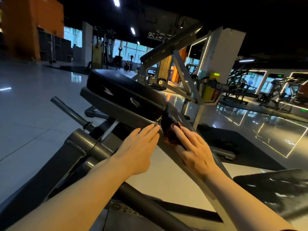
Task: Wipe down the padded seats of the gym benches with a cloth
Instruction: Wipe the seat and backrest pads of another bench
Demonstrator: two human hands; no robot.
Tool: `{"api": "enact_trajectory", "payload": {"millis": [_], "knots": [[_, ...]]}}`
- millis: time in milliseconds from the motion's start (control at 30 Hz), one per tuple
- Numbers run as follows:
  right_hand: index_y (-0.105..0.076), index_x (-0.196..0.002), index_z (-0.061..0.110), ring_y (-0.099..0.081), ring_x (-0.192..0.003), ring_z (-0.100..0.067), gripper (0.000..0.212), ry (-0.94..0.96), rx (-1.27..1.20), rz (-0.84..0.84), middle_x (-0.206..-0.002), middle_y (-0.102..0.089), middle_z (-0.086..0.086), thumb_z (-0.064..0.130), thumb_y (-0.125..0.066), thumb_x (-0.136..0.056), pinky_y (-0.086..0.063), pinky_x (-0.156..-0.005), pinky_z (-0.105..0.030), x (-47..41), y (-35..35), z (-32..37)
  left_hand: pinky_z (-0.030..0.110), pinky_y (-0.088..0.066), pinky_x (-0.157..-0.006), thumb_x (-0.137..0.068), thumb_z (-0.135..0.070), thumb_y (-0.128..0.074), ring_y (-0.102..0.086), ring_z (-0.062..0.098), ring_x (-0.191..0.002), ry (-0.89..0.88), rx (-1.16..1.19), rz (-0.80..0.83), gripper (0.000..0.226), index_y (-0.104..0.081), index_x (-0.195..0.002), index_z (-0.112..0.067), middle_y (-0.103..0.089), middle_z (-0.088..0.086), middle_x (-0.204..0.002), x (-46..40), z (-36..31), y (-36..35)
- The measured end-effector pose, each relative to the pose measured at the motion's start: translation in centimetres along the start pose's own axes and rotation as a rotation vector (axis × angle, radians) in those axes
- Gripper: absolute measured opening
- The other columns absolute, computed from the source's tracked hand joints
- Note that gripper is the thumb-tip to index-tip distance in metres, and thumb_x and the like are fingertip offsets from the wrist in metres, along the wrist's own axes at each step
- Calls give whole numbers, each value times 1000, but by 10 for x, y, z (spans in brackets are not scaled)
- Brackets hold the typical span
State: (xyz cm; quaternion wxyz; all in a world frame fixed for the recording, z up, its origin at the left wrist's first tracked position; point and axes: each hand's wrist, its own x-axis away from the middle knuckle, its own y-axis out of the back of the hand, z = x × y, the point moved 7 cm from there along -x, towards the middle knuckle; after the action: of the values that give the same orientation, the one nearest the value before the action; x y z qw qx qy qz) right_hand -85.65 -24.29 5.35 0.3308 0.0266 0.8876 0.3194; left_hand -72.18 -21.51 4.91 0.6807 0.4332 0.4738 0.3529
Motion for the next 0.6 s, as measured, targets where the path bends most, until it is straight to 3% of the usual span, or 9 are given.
{"api": "enact_trajectory", "payload": {"millis": [233,333,400,500,600], "knots": [[-73,-79,11,-60,-112,-39,21,-111,1,103,-124,-62,-17,15,-86,-63,-56,-83,-45,17,-1,6,41,-2,-119,-96,-28,-50,15,21,-147,11,-27,48,76,-2,-154,-14,19,5,-160,6,-3,1],[-71,-76,8,-62,-87,-30,20,-188,-89,101,-104,-65,-14,13,-86,-64,-56,-56,-33,18,2,6,42,-3,-120,-95,-28,-51,14,22,-147,6,-30,47,76,-4,-154,-13,19,6,-159,7,-3,2],[-70,-75,7,-59,-82,-26,18,-226,-136,54,-101,-63,-13,12,-85,-66,-53,-50,-29,12,9,6,42,-3,-120,-95,-28,-51,14,22,-147,4,-29,44,75,-7,-154,-13,18,6,-160,7,-4,2],[-71,-83,4,-52,-100,-30,13,-186,-58,-109,-114,-62,-17,12,-77,-75,-54,-65,-34,-13,25,9,42,-4,-121,-94,-29,-52,11,22,-148,7,-17,25,72,-13,-152,-13,13,5,-161,5,-3,2],[-70,-111,6,-45,-123,-37,35,-153,29,-84,-137,-53,-17,16,-75,-78,-50,-92,-45,-37,18,15,41,-13,-121,-91,-30,-55,-5,19,-146,-3,2,-57,61,-33,-145,-14,-10,2,-160,4,-3,6]]}}
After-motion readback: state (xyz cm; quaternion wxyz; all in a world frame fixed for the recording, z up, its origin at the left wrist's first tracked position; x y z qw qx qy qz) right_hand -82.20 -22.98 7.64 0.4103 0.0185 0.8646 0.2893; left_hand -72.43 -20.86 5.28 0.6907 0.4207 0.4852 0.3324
